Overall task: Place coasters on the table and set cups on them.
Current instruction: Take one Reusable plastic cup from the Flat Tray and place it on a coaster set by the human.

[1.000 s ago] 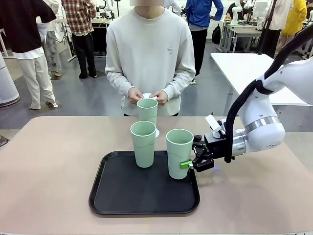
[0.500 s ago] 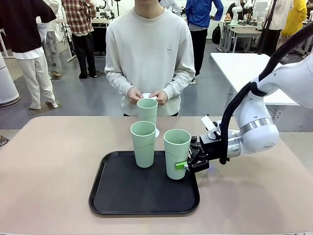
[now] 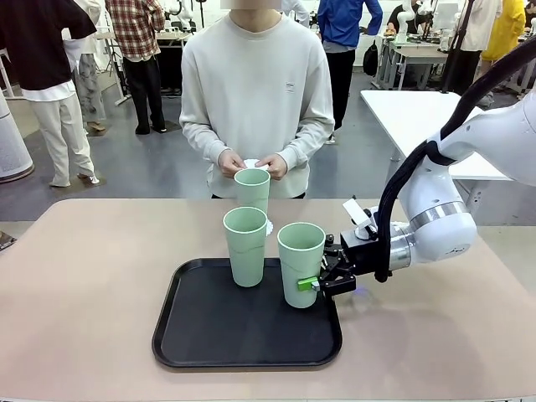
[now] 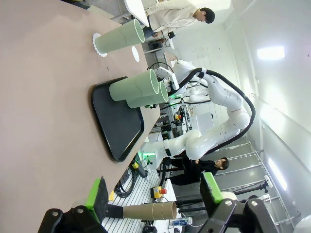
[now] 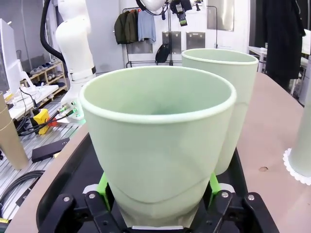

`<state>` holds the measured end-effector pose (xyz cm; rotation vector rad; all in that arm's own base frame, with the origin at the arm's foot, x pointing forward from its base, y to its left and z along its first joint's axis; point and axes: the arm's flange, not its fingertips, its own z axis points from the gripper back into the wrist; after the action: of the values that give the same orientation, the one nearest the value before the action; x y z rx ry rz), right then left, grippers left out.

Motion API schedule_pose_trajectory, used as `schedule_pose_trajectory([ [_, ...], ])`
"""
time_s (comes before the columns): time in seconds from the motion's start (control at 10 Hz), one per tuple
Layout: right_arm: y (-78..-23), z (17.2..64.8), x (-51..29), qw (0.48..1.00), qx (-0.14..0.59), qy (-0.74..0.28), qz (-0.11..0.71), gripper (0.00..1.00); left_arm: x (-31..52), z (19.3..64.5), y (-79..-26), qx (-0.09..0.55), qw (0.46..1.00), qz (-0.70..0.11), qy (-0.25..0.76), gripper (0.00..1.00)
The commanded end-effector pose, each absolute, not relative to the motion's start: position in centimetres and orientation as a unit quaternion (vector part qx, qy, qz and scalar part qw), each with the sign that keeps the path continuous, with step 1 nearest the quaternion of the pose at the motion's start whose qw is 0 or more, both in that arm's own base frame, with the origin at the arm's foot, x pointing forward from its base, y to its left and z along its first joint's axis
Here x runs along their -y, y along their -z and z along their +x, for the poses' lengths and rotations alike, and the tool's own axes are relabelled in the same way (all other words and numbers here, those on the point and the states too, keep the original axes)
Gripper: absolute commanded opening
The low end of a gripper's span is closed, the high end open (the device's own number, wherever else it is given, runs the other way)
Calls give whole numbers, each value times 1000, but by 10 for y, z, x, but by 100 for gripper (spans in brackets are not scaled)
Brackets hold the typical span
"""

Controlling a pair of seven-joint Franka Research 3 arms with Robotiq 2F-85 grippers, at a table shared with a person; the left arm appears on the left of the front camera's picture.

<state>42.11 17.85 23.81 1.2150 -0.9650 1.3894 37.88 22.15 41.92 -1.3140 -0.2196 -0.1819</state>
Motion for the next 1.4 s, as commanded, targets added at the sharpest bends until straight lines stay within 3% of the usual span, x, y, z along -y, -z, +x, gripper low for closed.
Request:
schedule_pose_trajectory([
  [0.0, -246, 420, -175, 499, 414, -583, 490, 0, -222, 377, -421, 103, 782, -608, 85, 100],
  [0.1, -262, 415, -169, 509, 421, -577, 480, 64, -222, 377, -421, 103, 782, -608, 85, 100],
  [0.6, -407, 423, -116, 526, 471, -550, 446, 64, -222, 377, -421, 103, 782, -608, 85, 100],
  [0.9, -423, 439, -104, 560, 474, -527, 429, 64, -222, 377, -421, 103, 782, -608, 85, 100],
  [1.0, -419, 440, -104, 592, 464, -514, 412, 64, -222, 377, -421, 103, 782, -608, 85, 100],
  [1.1, -433, 433, -101, 542, 483, -535, 431, 64, -222, 377, -421, 103, 782, -608, 85, 100],
  [1.3, -433, 433, -101, 542, 483, -535, 431, 64, -222, 377, -421, 103, 782, -608, 85, 100],
])
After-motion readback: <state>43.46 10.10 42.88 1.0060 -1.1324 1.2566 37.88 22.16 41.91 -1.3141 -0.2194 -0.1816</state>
